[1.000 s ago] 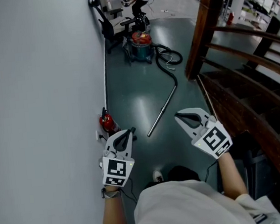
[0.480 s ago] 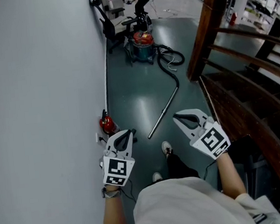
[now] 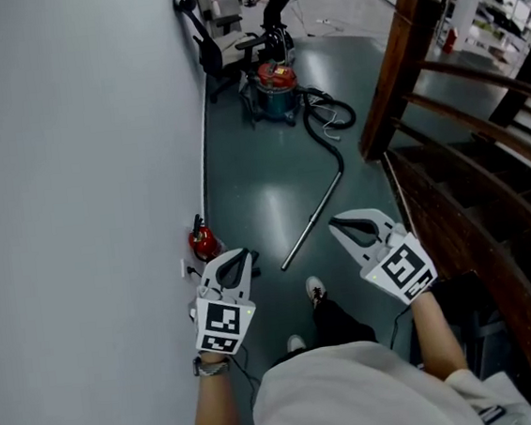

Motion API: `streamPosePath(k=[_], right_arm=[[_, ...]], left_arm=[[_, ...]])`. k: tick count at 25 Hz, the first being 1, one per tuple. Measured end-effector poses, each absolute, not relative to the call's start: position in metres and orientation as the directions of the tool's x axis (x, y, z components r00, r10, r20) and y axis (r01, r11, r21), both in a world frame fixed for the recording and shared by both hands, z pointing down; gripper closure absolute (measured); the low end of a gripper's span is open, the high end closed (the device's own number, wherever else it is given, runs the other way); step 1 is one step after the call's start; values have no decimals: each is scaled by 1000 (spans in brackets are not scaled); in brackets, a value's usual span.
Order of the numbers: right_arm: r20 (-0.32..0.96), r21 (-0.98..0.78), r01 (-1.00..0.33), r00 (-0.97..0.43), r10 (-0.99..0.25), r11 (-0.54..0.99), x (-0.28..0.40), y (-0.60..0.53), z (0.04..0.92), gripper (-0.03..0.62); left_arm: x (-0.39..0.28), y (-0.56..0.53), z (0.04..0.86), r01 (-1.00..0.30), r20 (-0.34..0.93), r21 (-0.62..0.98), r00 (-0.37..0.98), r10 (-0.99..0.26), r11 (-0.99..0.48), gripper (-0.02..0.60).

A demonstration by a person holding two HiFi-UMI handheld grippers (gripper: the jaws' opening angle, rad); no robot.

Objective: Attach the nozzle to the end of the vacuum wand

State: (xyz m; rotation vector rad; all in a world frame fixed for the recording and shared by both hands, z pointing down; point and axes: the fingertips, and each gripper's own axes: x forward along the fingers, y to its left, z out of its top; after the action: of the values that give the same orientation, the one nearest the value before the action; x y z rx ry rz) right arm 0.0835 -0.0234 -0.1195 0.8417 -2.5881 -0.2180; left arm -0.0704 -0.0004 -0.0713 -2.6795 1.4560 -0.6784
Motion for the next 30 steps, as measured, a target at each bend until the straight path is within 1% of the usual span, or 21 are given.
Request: streamPosePath(k=[11,30], right_arm=[[354,256,-513,-739,-573,820,72,-49,-108,565],[372,250,-523,-725,-580,815,63,-45,-101,565]], left_arm=[[-76,-23,-60,-799,385,-201,467,-796,-566,581],[-88,-19,-53,-799,390,-182,476,-788,-573,581]])
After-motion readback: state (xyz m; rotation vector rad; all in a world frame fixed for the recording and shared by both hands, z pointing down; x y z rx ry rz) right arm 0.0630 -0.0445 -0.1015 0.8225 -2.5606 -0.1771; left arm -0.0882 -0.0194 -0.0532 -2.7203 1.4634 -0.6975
